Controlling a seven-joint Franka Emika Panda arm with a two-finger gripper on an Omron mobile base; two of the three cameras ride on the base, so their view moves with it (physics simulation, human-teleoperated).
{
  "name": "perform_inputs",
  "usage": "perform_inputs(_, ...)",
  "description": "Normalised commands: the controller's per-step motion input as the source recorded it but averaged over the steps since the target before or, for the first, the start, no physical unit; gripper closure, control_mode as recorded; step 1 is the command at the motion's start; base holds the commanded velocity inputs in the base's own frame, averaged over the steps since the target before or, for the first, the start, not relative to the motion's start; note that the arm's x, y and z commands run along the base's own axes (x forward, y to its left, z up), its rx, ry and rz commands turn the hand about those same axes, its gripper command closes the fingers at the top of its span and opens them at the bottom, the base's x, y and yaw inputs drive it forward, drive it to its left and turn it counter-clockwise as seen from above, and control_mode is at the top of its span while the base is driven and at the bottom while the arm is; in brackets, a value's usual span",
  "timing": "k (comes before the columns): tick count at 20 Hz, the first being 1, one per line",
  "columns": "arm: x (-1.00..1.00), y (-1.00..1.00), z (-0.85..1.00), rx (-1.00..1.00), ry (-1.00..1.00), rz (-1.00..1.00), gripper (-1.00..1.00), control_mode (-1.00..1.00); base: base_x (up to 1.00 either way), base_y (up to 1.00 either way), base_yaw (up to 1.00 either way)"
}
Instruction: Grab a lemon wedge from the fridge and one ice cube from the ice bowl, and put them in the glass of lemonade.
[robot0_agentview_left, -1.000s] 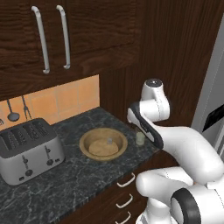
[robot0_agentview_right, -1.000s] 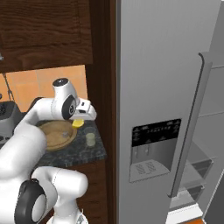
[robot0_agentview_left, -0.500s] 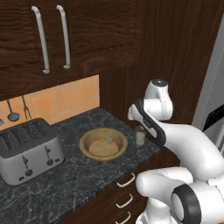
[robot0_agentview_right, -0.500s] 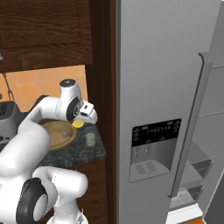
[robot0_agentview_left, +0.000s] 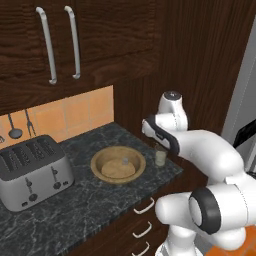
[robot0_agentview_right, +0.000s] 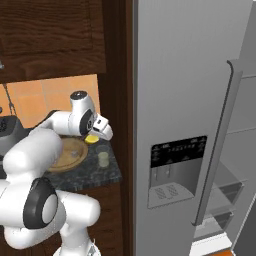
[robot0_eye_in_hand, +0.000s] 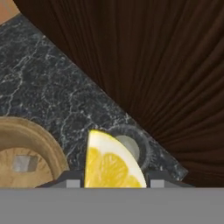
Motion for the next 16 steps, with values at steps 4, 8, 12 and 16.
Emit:
perform_inputs(4, 0.08, 0.00, -0.48, 0.00, 0.00, -0.04, 1.00, -1.00, 0.00, 0.00, 0.00)
perform_inputs(8, 0.00, 0.00, -0.52, 0.00, 0.00, -0.06, 1.00, -1.00, 0.00, 0.00, 0.00)
perform_inputs(12, 0.10, 0.00, -0.03, 0.00, 0.00, -0.02, 1.00, -1.00, 0.00, 0.00, 0.00)
perform_inputs(16, 0.33, -0.02, 0.00, 0.00, 0.00, 0.00, 1.00, -1.00, 0.00, 0.00, 0.00)
